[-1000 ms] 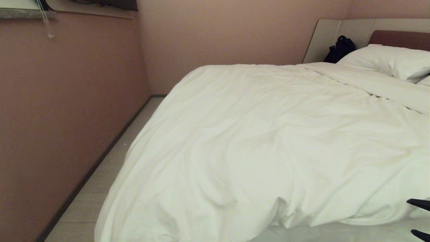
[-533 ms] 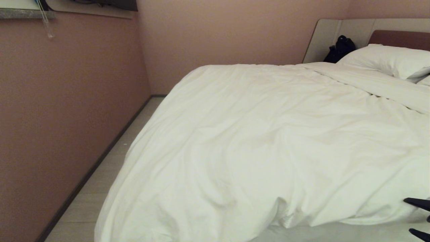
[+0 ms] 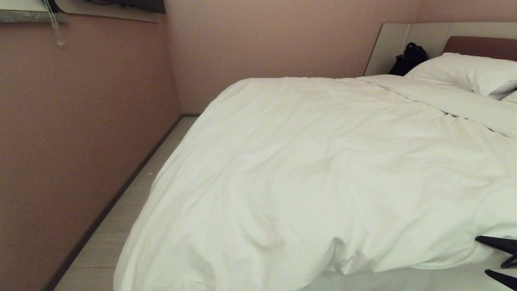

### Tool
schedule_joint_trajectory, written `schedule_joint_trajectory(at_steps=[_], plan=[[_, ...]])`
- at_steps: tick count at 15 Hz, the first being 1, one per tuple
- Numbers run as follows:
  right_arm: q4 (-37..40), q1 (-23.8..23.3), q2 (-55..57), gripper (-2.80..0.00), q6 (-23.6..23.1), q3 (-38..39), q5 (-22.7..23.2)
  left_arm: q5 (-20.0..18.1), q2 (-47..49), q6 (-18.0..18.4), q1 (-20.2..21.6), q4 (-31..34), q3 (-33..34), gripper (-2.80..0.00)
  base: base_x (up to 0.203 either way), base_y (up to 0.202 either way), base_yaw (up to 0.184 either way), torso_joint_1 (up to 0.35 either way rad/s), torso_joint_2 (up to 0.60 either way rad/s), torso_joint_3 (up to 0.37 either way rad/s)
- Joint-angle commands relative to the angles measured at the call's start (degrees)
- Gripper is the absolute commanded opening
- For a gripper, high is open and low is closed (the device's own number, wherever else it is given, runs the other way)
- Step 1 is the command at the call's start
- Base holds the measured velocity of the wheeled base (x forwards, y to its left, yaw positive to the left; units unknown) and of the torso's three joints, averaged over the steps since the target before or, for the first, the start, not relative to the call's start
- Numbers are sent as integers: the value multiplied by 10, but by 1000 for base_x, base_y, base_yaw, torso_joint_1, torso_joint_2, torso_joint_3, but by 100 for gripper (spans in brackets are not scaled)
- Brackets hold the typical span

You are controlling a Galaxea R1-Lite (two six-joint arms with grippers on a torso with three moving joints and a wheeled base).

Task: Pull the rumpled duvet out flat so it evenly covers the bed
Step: Flatten the corners of the folded blanket

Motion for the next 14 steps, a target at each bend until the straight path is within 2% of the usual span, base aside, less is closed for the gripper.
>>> schedule_joint_trajectory(at_steps=[1,4,11,12,13,14], plan=[[-30,7,16,0,2,-7,4,0,0,0,0,0,0,-280,0,0,0,0,0,0],[-30,23,24,0,18,-32,5,0,0,0,0,0,0,-280,0,0,0,0,0,0],[-31,27,33,0,104,-99,5,0,0,0,0,0,0,-280,0,0,0,0,0,0],[-32,27,32,-133,109,-100,6,0,0,0,0,0,0,-280,0,0,0,0,0,0],[-32,27,27,-280,109,-99,8,0,0,0,0,0,0,-280,0,0,0,0,0,0],[-32,27,22,-280,110,-98,8,0,0,0,0,0,0,-280,0,0,0,0,0,0]])
